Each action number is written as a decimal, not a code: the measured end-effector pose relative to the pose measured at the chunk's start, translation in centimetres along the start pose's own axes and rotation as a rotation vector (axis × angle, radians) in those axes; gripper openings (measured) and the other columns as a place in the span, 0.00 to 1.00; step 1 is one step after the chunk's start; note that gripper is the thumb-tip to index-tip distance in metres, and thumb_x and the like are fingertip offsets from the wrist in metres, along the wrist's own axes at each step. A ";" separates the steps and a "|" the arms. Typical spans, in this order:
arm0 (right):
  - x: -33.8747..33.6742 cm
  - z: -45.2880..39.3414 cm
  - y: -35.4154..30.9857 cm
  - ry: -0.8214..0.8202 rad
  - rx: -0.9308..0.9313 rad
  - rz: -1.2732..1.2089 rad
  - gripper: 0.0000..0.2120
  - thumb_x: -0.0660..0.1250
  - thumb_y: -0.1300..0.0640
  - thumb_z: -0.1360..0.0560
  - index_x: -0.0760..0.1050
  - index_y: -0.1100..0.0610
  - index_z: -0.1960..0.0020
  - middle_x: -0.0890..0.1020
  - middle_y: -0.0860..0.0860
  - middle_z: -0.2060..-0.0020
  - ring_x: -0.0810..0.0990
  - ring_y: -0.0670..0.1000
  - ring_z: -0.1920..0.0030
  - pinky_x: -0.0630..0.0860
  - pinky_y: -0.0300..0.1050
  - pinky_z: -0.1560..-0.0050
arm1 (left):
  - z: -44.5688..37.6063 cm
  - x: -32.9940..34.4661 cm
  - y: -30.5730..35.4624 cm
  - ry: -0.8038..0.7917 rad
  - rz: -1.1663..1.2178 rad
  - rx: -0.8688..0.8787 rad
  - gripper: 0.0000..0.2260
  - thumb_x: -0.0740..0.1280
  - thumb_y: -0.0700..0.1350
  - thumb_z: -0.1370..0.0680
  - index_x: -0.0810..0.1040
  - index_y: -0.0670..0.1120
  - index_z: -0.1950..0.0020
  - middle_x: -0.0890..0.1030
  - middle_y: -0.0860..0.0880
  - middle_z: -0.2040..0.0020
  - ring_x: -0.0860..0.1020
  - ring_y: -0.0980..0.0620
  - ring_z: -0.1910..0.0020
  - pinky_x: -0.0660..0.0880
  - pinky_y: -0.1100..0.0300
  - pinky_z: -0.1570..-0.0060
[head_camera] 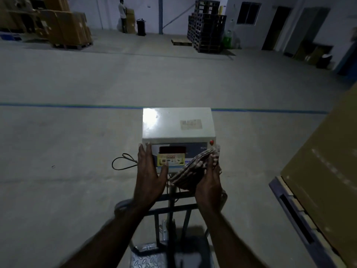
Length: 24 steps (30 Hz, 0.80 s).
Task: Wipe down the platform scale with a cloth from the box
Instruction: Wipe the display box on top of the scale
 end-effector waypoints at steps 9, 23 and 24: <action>-6.1 4.0 0.7 -0.014 -0.506 0.078 0.47 0.72 0.75 0.34 0.56 0.54 0.22 0.66 0.59 0.26 0.59 0.56 0.24 0.73 0.47 0.38 | 6.9 0.4 2.2 -0.037 0.009 0.133 0.31 0.69 0.49 0.24 0.59 0.54 0.24 0.52 0.52 0.21 0.50 0.56 0.23 0.64 0.52 0.29; -15.0 13.0 3.3 -0.107 -0.645 0.340 0.24 0.62 0.62 0.26 0.68 0.61 0.31 0.75 0.62 0.33 0.72 0.63 0.31 0.77 0.60 0.41 | 15.3 -1.5 7.9 -0.218 0.167 0.096 0.05 0.72 0.43 0.25 0.84 0.47 0.51 0.84 0.59 0.58 0.80 0.68 0.58 0.75 0.71 0.57; -15.3 13.8 3.3 -0.102 -0.623 0.367 0.22 0.61 0.61 0.25 0.70 0.62 0.31 0.75 0.62 0.33 0.71 0.63 0.31 0.77 0.59 0.41 | 15.9 -1.9 8.0 -0.206 0.123 0.167 0.05 0.72 0.43 0.26 0.84 0.47 0.50 0.84 0.57 0.57 0.81 0.67 0.59 0.75 0.70 0.57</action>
Point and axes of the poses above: each hand's wrist, its own z-axis away from the middle knuckle, its own x-axis out of the palm, y = z × x, the point moved 1 cm from there along -z, towards the middle knuckle
